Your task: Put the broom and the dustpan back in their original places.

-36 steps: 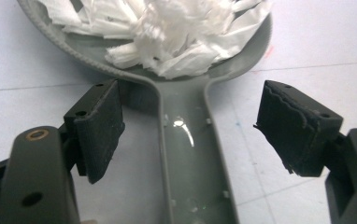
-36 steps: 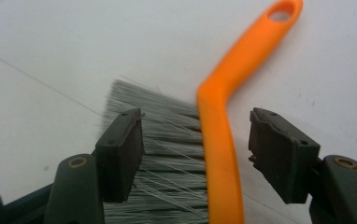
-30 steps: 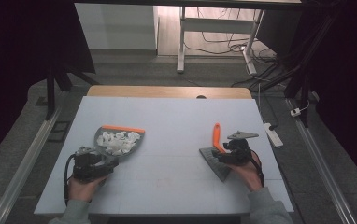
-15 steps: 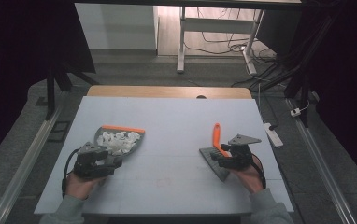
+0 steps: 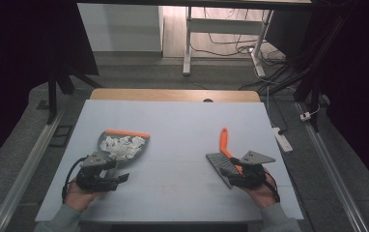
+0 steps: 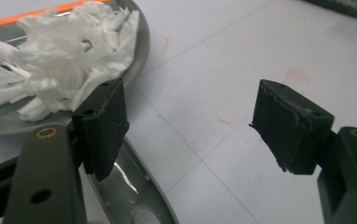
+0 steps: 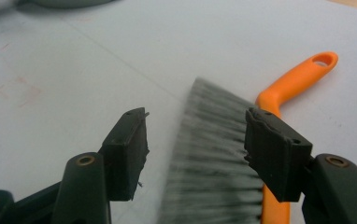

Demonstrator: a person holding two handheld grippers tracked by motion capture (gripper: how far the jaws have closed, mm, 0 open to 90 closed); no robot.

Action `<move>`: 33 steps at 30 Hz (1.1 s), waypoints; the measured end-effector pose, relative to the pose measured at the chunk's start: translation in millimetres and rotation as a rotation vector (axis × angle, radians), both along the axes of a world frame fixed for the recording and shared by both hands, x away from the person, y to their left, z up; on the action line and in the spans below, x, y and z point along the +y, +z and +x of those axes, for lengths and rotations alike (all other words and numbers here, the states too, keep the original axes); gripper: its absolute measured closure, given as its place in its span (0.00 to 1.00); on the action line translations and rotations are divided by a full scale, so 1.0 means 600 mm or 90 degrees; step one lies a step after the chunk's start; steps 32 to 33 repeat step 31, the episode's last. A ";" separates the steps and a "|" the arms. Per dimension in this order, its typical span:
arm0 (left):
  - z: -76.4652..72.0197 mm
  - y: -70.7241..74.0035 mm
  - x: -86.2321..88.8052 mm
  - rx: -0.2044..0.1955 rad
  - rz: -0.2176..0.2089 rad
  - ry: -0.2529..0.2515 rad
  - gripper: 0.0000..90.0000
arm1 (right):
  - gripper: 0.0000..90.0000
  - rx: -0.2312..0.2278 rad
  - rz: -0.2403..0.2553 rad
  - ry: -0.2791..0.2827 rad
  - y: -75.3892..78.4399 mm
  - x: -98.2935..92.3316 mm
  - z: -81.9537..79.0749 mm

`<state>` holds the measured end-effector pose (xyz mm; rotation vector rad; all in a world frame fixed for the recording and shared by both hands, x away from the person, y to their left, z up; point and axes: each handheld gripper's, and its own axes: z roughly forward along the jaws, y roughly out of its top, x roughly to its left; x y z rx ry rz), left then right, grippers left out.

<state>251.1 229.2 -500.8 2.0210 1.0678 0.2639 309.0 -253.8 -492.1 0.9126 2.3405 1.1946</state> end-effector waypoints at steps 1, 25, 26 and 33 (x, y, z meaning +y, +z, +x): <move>-0.002 -0.001 -0.001 0.002 0.002 0.000 0.30 | 0.44 -0.001 -0.001 0.001 -0.001 -0.003 -0.005; -0.012 -0.009 -0.004 0.015 0.008 0.028 0.30 | 0.44 -0.002 0.003 0.017 -0.012 -0.030 -0.014; -0.012 -0.009 -0.003 0.015 0.007 0.028 0.30 | 0.44 -0.002 0.001 0.018 -0.012 -0.029 -0.014; -0.011 -0.009 0.000 0.016 0.006 0.031 0.30 | 0.44 -0.004 0.001 0.019 -0.011 -0.027 -0.013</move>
